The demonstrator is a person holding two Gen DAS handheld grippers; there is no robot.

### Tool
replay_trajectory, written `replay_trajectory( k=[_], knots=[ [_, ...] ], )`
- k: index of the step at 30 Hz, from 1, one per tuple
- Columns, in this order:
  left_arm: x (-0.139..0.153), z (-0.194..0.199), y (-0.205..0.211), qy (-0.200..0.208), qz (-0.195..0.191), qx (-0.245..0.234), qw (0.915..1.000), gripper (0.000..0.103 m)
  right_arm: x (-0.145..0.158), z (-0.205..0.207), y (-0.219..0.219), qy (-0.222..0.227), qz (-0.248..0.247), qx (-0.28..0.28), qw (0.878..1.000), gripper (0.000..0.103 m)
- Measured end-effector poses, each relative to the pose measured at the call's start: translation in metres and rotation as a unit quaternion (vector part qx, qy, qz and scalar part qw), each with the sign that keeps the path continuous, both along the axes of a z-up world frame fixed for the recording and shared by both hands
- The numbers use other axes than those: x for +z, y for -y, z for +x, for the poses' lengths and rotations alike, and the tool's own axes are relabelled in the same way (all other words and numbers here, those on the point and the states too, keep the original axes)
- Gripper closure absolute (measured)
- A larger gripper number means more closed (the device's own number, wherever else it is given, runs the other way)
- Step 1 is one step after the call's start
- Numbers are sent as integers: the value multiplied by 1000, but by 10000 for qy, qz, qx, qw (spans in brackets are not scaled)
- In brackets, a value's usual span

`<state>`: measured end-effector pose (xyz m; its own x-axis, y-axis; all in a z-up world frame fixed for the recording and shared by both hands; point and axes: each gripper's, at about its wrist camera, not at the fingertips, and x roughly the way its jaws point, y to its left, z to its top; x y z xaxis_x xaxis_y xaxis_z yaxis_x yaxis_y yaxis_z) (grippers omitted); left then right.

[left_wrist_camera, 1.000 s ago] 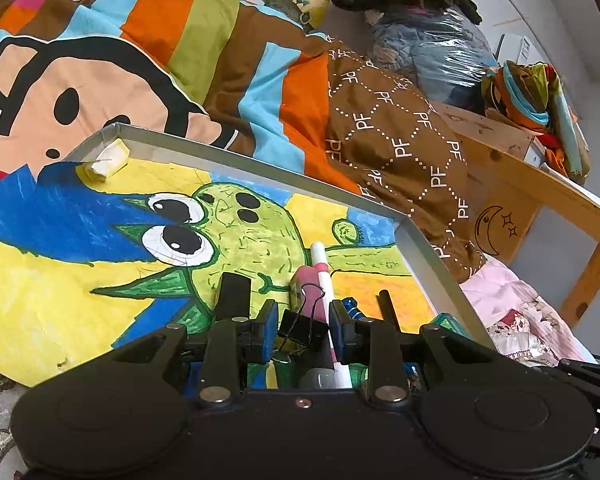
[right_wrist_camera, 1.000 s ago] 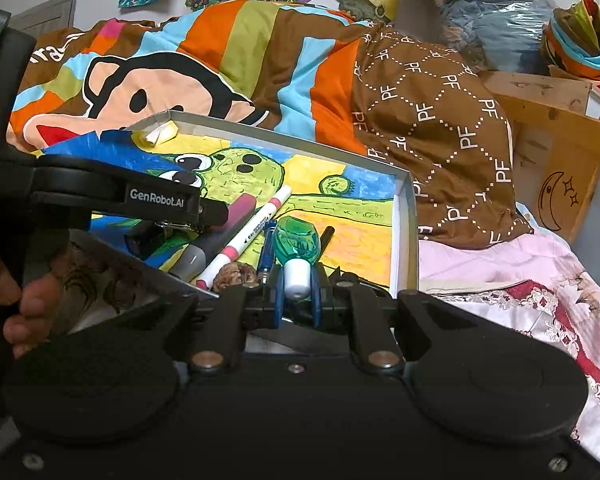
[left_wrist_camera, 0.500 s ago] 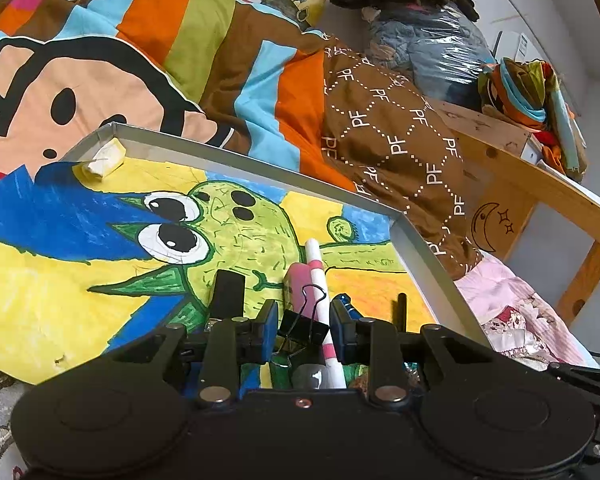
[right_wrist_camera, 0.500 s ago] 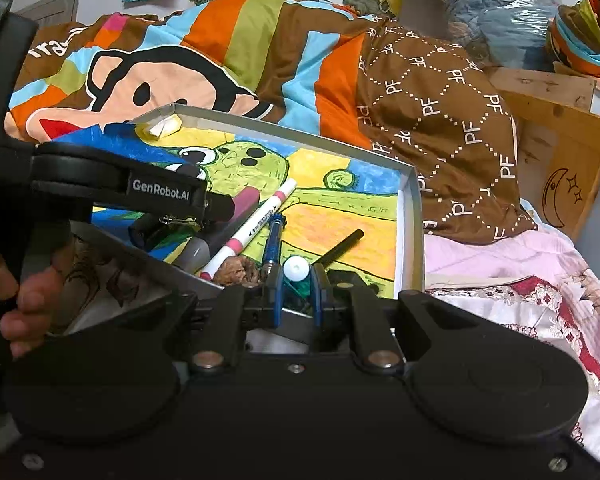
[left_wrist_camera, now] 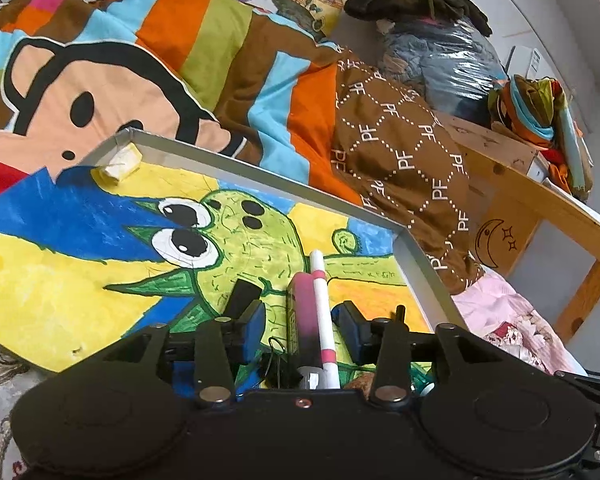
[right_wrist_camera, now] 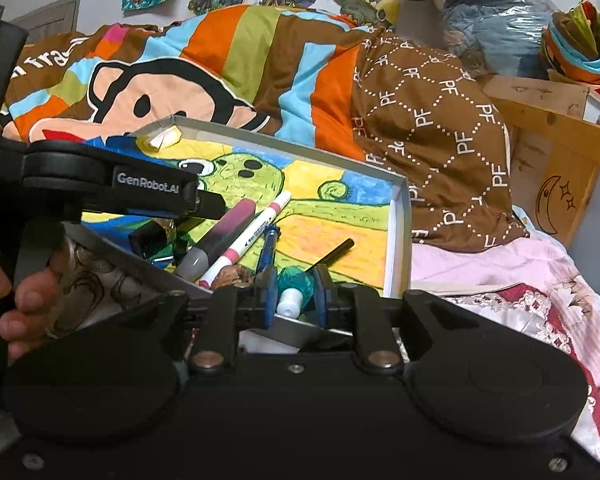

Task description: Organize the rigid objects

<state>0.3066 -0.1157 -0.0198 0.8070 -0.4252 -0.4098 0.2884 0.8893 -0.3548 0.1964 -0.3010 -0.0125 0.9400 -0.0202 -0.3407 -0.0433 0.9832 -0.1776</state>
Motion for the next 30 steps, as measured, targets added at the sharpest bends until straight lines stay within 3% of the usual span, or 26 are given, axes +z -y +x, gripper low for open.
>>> replay_trajectory(
  k=[3,10,12,16,26,30],
  knots=[
    [7,-6,-2,47,-26,66,10000,53,7,-5,1,92,21,-10,10000,72],
    [28,-26,-14,234,9,335,9992,41,27,-17,4,294,59,32,9995,64],
    [36,-33,-18,253,21,408,9988,37,34,-20,5,374,95,28,9993,52],
    [53,-47,-27,365,105,542,9978,31,49,-28,7,537,162,47,9984,46],
    [92,-95,-50,641,161,931,9935,15,90,-57,6,969,427,217,9941,3],
    [105,-119,-60,763,211,1064,9912,6,108,-72,9,1060,632,284,9920,1]
  ],
)
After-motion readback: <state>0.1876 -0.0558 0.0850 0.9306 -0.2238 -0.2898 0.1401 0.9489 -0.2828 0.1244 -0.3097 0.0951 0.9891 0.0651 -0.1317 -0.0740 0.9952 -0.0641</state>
